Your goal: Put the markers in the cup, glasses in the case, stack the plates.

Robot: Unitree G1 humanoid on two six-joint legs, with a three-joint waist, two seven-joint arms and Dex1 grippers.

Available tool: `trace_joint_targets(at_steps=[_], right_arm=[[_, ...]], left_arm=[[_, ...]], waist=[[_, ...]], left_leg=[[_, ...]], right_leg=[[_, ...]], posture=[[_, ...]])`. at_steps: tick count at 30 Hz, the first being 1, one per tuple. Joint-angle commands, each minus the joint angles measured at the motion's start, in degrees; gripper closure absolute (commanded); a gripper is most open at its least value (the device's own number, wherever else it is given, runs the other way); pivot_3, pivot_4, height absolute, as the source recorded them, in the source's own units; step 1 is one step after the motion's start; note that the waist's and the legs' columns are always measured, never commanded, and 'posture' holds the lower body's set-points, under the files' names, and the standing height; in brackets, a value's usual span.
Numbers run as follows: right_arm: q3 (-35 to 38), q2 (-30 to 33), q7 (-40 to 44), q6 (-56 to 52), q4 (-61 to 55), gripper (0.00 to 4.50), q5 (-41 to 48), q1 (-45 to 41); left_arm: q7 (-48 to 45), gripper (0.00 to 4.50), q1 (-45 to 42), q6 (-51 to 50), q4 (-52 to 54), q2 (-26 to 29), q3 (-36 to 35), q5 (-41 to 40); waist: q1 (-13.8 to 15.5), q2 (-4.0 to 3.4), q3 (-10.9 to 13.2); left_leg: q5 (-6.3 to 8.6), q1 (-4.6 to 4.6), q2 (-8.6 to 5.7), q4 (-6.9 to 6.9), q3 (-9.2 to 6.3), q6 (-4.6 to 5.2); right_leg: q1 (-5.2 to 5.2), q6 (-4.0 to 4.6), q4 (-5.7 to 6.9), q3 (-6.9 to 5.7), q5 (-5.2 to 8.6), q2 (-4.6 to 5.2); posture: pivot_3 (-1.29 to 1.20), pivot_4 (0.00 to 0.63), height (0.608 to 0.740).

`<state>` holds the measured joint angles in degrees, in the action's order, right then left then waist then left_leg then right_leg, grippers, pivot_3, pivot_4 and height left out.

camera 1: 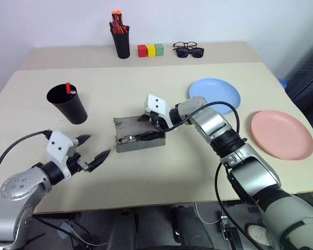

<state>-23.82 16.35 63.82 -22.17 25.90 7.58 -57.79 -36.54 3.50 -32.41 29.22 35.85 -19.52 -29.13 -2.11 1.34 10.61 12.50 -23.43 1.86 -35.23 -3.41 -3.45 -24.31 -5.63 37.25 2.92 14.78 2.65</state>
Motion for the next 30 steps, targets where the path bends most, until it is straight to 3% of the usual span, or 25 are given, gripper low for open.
trace_joint_targets(at_steps=[1,2,6,10,14,18,24,30], right_arm=[[4.88,1.64,-1.64,1.03,-9.01,0.94,1.53,2.04],[5.55,2.23,-2.26,1.74,-11.49,0.94,1.43,3.72],[9.46,4.37,-6.54,0.36,-25.86,0.94,2.87,14.62],[11.20,6.05,-11.27,-2.73,-36.44,0.94,2.83,25.14],[12.90,9.15,-15.78,-5.50,-46.21,0.94,2.08,37.21],[15.46,10.56,-19.91,-7.71,-51.80,0.94,2.76,43.78],[17.22,10.84,-23.34,-9.18,-52.99,0.94,3.00,45.42],[17.35,11.29,-24.16,-7.91,-49.63,0.94,2.56,43.20]], left_arm=[[2.87,1.90,-8.36,-1.31,-3.67,-0.53,4.72,1.64],[4.48,2.33,-11.58,-2.06,-5.75,-0.98,6.80,3.28],[10.58,2.33,-27.20,-3.50,-18.04,-7.06,13.82,8.04],[10.63,2.33,-37.18,-4.56,-29.69,-10.85,17.27,9.95],[10.67,2.33,-47.78,-5.59,-46.06,-12.75,21.33,14.33],[5.65,2.33,-53.28,-8.00,-54.76,-12.53,23.75,15.69],[-3.49,2.33,-53.19,-9.97,-54.73,-9.85,27.05,16.47],[-9.42,2.33,-47.40,-11.55,-43.49,-5.96,27.20,14.54]], waist=[[0.09,0.01,-0.01],[0.11,0.03,-0.02],[1.00,0.05,-0.03],[0.46,0.04,-0.03],[1.14,0.06,-0.04],[0.34,0.05,-0.03],[-0.48,0.05,-0.03],[-0.43,0.05,-0.03]], left_leg=[[0.00,0.00,-0.01,0.00,0.00,0.00],[0.00,0.00,-0.01,0.00,0.00,0.00],[0.00,0.01,-0.03,-0.02,-0.05,0.00],[0.00,-0.02,-0.04,-0.05,-0.02,0.00],[-0.01,0.02,-0.04,-0.04,-0.12,0.00],[0.00,0.01,-0.05,-0.05,-0.05,0.00],[-0.01,0.03,-0.04,-0.02,-0.08,0.00],[-0.01,0.03,-0.04,-0.03,-0.07,0.00]], right_leg=[[0.01,-0.01,0.00,0.00,0.00,0.00],[0.01,-0.01,0.00,0.00,0.00,0.01],[0.08,-0.03,0.01,-0.03,-0.01,0.00],[0.03,-0.05,0.01,0.01,-0.02,0.00],[0.06,-0.04,0.07,-0.05,-0.01,-0.07],[0.06,-0.05,0.01,0.00,-0.01,-0.05],[0.06,-0.05,0.04,0.00,0.00,-0.07],[0.06,-0.05,0.03,0.01,0.00,-0.05]], posture=[[0.00,0.150,0.740],[0.00,0.150,0.740],[0.00,0.150,0.740],[0.00,0.150,0.740],[0.00,0.150,0.740],[0.00,0.150,0.740],[0.00,0.150,0.740],[0.00,0.150,0.740]])
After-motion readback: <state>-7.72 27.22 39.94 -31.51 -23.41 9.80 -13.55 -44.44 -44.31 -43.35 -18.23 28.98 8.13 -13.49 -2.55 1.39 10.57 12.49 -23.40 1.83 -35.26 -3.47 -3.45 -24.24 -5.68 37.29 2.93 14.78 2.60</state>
